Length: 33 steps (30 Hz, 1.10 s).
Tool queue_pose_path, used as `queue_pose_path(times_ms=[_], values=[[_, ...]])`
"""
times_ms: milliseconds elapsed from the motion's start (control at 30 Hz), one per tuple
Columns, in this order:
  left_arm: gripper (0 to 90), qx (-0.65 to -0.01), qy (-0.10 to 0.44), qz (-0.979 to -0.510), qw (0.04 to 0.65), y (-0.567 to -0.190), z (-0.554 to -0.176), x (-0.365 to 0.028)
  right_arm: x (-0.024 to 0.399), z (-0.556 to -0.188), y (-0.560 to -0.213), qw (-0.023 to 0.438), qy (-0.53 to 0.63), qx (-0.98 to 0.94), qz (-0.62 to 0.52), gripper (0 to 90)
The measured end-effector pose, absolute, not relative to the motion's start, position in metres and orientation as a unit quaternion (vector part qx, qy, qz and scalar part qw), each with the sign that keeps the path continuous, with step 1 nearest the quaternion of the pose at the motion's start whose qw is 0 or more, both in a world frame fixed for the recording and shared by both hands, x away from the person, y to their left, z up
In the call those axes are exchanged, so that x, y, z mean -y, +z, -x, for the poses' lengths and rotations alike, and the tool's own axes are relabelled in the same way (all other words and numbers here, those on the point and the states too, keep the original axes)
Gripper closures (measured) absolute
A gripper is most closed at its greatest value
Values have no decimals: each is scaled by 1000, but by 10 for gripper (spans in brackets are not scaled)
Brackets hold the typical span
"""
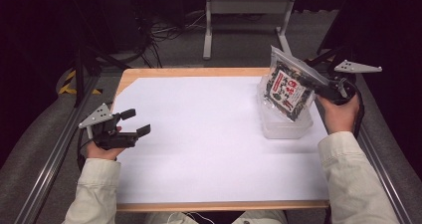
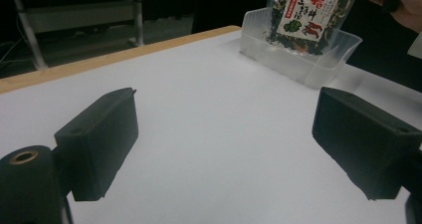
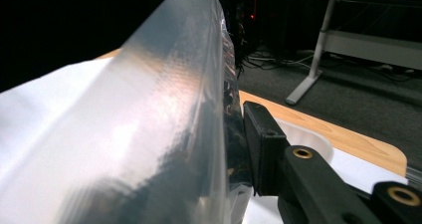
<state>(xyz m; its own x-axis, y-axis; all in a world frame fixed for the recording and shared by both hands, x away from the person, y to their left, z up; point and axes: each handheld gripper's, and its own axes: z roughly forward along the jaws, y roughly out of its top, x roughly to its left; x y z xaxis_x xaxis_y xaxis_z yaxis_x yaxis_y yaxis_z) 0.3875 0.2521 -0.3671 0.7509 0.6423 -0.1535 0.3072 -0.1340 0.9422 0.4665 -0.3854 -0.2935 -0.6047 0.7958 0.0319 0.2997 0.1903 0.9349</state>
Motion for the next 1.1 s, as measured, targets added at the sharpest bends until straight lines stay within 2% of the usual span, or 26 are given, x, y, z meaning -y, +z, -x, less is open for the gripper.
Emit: queue_pose_path(times_ms=[233,467,567,900,1000,1067,1100], values=[[118,-320,148,-740,573,-367,-388,-252,380,-466,-296,244,513,-735,-370,756],[118,-320,148,-741,572,-368,-388,-250,391,-471,-307,241,490,-729,-414,750],[118,-323,146,-740,571,-369,-388,-250,395,-473,-317,227,508,-718,-419,753],[118,-326,148,-739,571,-370,-386,-253,382,-475,-310,237,483,-737,-410,747],[118,-329,148,-736,572,-370,-385,-255,384,-476,-309,243,480,-734,-414,728],[118,-332,146,-738,570,-372,-386,-256,383,-472,-306,281,471,-730,-407,615],[118,-332,146,-738,570,-372,-386,-256,383,-472,-306,281,471,-730,-407,615]])
